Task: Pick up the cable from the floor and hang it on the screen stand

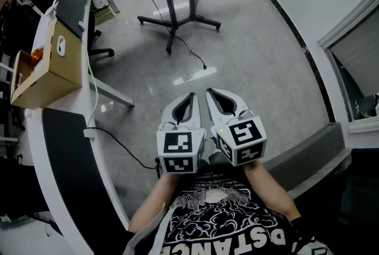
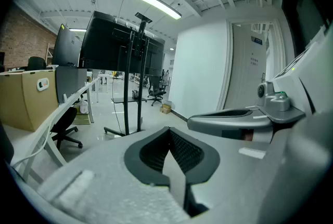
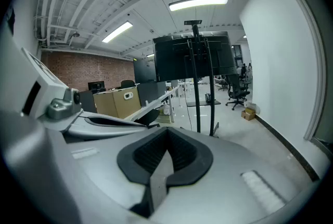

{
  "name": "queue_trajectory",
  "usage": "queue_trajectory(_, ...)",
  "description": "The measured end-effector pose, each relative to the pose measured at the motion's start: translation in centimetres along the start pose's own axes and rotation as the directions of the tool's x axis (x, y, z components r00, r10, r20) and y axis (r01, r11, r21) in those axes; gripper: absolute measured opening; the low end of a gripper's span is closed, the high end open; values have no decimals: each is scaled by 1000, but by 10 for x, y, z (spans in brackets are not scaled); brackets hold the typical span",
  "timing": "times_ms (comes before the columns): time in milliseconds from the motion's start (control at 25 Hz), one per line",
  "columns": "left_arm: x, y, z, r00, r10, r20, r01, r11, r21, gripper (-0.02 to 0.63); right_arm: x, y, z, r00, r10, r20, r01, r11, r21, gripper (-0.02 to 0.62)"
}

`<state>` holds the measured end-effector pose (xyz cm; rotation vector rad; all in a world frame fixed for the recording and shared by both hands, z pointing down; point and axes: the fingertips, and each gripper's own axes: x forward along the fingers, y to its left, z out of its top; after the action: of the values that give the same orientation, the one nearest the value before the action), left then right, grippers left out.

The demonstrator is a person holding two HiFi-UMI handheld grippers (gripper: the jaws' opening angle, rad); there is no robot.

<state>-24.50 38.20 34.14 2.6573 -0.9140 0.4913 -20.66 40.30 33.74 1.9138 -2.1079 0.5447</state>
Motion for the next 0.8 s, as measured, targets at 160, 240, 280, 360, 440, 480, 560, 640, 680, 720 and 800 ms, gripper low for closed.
queue_trajectory(160,1,3,1,1000,-8,1,8,1000,-13,-2,3,1,-2,1000,-8,-9,8,1000,2,4)
queue_trajectory(240,2,5,1,1000,-15,2,15,1000,-22,-2,6,0,-2,1000,-22,-7,23,1000,13,5)
queue_trajectory(280,3,6,1,1000,-19,5,19,999,-27,-2,7,-2,-1,999,-32,-2,32,999,19,5)
queue_trajectory(360,7,9,-1,1000,-24,2,24,999,-23,-2,9,-4,-2,999,-42,0,42,999,23,5)
queue_trajectory(440,12,11,-4,1000,-25,-8,25,999,-21,-2,12,-5,-7,999,-43,-9,43,999,22,5)
queue_trajectory(480,14,11,-3,1000,-27,-9,27,999,-27,-2,13,-7,-8,999,-45,-14,45,999,24,5)
queue_trajectory(560,20,10,-1,999,-33,-12,33,999,-35,-2,15,-11,-10,999,-50,-19,50,998,30,5)
queue_trajectory(640,27,10,-2,999,-38,-19,38,999,-26,-2,19,-17,-11,998,-56,-22,57,998,38,5)
queue_trajectory(680,31,11,-3,999,-41,-24,41,999,-20,-2,21,-21,-11,998,-59,-23,60,997,43,5)
queue_trajectory(720,36,12,-4,999,-44,-29,44,999,-16,-2,24,-24,-12,998,-61,-24,62,997,48,5)
queue_trajectory(800,46,13,-4,998,-45,-37,45,999,-14,-2,31,-32,-12,998,-62,-28,64,996,57,5)
